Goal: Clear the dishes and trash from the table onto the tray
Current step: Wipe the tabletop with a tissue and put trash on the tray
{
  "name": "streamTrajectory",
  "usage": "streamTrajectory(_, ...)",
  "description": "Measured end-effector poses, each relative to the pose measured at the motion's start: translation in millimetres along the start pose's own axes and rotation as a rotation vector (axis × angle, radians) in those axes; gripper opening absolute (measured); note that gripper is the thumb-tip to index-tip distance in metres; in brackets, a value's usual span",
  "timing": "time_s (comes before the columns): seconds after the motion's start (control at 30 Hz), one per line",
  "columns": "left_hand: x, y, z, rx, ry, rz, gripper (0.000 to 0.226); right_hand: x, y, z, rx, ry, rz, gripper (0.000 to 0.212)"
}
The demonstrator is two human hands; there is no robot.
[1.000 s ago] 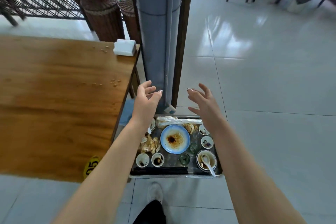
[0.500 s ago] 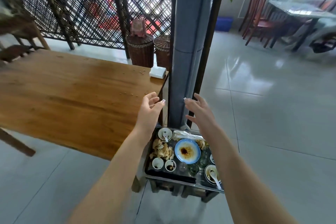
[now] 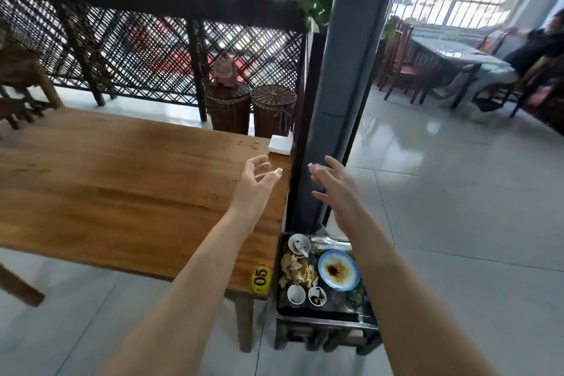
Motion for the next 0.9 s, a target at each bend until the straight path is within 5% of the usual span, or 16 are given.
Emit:
streamTrajectory(0.23,-68,-21,-3,0.056,-0.036,0.053,0.03,67,4,6,-0.159,0.164,-0.1,0.053)
streamTrajectory(0.9,-62,-208,15,-0.117,-0.037,0.182,0.024,131,-135,-82,0.023,0.135,-0.154,0.054)
Point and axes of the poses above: each hand's wrist, its own y-axis away from the middle knuckle, its own x-axis out of the palm, z = x × y, the point moved 4 cm from there along -y, towards the middle knuckle, and after that the axes turned 14 degrees about -x, right-handed, at the moved point
